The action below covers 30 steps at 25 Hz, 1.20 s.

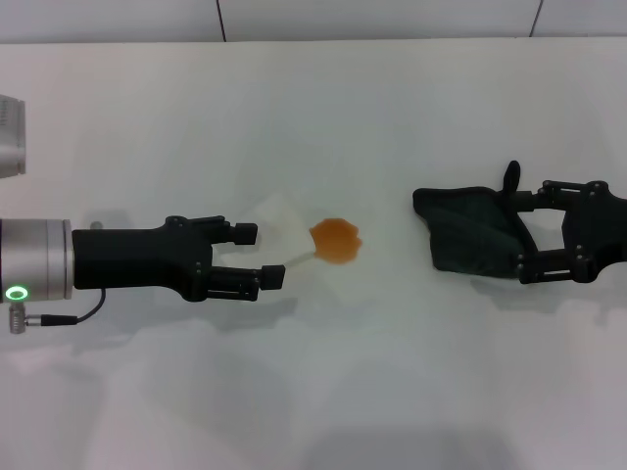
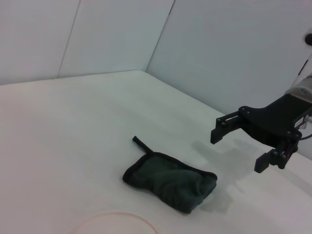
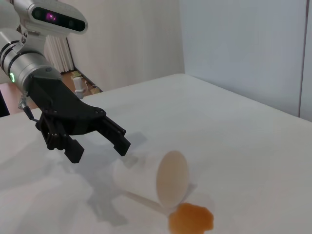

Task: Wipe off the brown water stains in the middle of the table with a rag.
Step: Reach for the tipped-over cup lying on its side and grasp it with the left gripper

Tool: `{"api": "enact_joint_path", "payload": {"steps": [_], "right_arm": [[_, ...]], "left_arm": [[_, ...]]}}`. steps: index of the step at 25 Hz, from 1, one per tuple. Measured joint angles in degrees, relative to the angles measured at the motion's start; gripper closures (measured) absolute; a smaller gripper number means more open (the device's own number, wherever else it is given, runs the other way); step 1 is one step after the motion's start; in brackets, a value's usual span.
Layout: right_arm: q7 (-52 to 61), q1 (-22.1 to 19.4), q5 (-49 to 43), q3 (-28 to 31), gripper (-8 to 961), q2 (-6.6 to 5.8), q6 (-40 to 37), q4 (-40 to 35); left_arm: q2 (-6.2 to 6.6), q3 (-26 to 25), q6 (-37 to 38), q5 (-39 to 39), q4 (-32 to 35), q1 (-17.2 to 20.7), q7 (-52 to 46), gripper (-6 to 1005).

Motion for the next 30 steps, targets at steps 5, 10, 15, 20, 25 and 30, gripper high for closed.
{"api": "enact_joint_path", "payload": {"steps": [5,10,15,20,25,30], "right_arm": [[0.0,0.1,0.3,0.0,96,0.00,-0.2,0.0],[0.0,0.2,0.6,0.0,96,0.00,-0.4,0.0],[0.0,0.2,0.6,-0.1,95,0.00,-0.3,0.0],[0.0,0.3,0.6,-0.1,95,0.00,-0.1,0.0],[0.0,0.3,0.4,-0.1,95,0.00,0.0,0.0],[0.0,0.3,0.4,-0.1,95,0.00,0.0,0.0]], "left_arm": [[0.08,0.0,0.0,0.0,0.0,0.0,-0.1,113],[0.09,0.0,0.0,0.0,0.0,0.0,-0.2,113],[0.09,0.0,0.0,0.0,0.0,0.0,-0.2,113],[0.09,0.0,0.0,0.0,0.0,0.0,-0.2,114],[0.09,0.0,0.0,0.0,0.0,-0.1,-0.2,114],[0.09,0.0,1.0,0.0,-0.2,-0.3,-0.9,114]]}}
